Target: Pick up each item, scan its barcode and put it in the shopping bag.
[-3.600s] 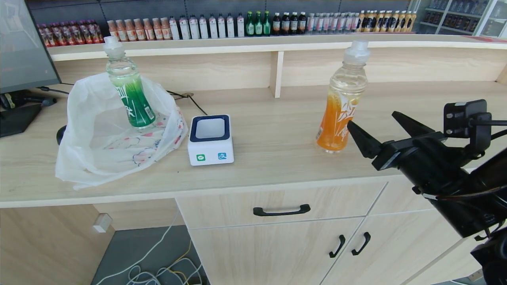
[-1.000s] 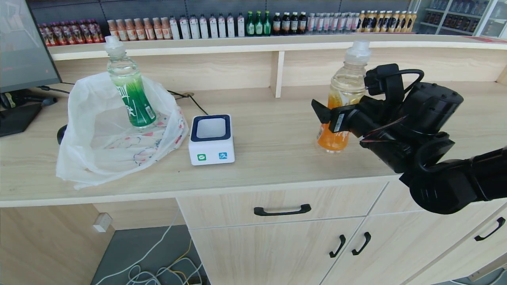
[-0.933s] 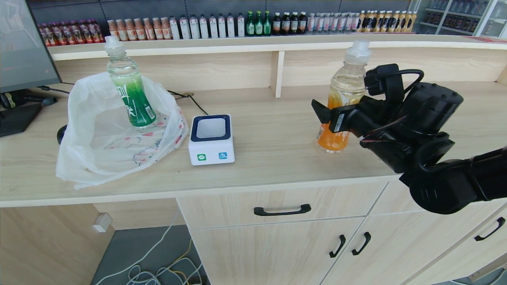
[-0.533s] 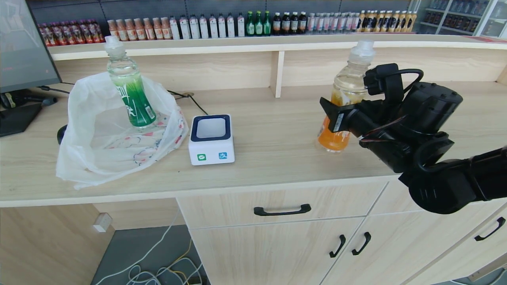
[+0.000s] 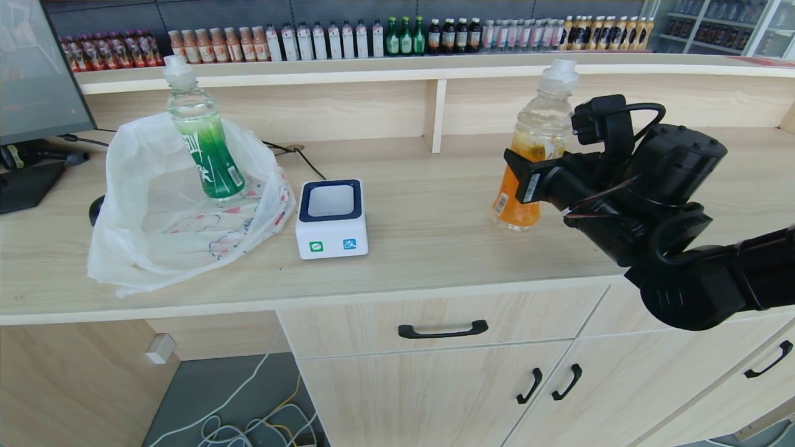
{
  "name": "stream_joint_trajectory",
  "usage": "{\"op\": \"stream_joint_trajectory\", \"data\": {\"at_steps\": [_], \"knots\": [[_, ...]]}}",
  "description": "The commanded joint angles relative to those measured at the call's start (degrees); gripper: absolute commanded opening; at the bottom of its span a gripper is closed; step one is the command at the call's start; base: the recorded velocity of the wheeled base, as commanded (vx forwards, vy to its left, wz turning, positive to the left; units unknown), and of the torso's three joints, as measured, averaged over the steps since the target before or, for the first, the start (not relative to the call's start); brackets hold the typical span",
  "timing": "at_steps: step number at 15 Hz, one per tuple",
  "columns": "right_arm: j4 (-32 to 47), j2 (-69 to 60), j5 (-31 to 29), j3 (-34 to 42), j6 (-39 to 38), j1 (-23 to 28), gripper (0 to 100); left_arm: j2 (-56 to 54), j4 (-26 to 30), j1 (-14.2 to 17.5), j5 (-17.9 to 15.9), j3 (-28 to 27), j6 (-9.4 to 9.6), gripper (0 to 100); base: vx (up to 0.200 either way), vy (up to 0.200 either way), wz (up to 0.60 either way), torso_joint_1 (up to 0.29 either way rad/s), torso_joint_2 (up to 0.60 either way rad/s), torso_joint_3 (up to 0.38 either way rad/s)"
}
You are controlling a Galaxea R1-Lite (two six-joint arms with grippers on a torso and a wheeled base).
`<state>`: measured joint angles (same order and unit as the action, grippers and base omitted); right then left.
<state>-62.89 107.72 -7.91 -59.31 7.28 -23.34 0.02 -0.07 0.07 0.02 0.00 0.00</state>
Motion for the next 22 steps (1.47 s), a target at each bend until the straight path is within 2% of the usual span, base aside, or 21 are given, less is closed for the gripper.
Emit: {"op": "stream_joint_trajectory", "data": {"at_steps": [1, 6, 11, 14, 19, 22], "knots": [[-0.13, -0.67, 0.09, -0.19, 0.02, -0.03, 0, -0.02, -0.01, 0.01, -0.02, 0.0, 0.0, 100, 0.0, 0.0, 0.0, 0.0, 0.0, 0.0], [0.05, -2.69, 0.35, 0.24, -0.16, -0.21, 0, -0.02, -0.01, 0.01, -0.02, 0.0, 0.0, 100, 0.0, 0.0, 0.0, 0.0, 0.0, 0.0], [5.41, -10.6, 0.09, 1.12, -0.51, -1.53, 0, -0.02, -0.01, 0.01, -0.02, 0.0, 0.0, 100, 0.0, 0.0, 0.0, 0.0, 0.0, 0.0], [9.01, -19.21, -0.09, 6.92, 0.11, -3.64, 0, -0.02, -0.01, 0.01, -0.02, 0.0, 0.0, 100, 0.0, 0.0, 0.0, 0.0, 0.0, 0.0], [9.1, -30.81, -1.49, 20.11, 2.04, -5.75, 0, -0.02, -0.01, 0.01, -0.02, 0.0, 0.0, 100, 0.0, 0.0, 0.0, 0.0, 0.0, 0.0], [9.1, -34.42, -1.49, 23.18, 2.3, -6.8, 0, -0.02, -0.01, 0.01, -0.02, 0.0, 0.0, 100, 0.0, 0.0, 0.0, 0.0, 0.0, 0.0]]}}
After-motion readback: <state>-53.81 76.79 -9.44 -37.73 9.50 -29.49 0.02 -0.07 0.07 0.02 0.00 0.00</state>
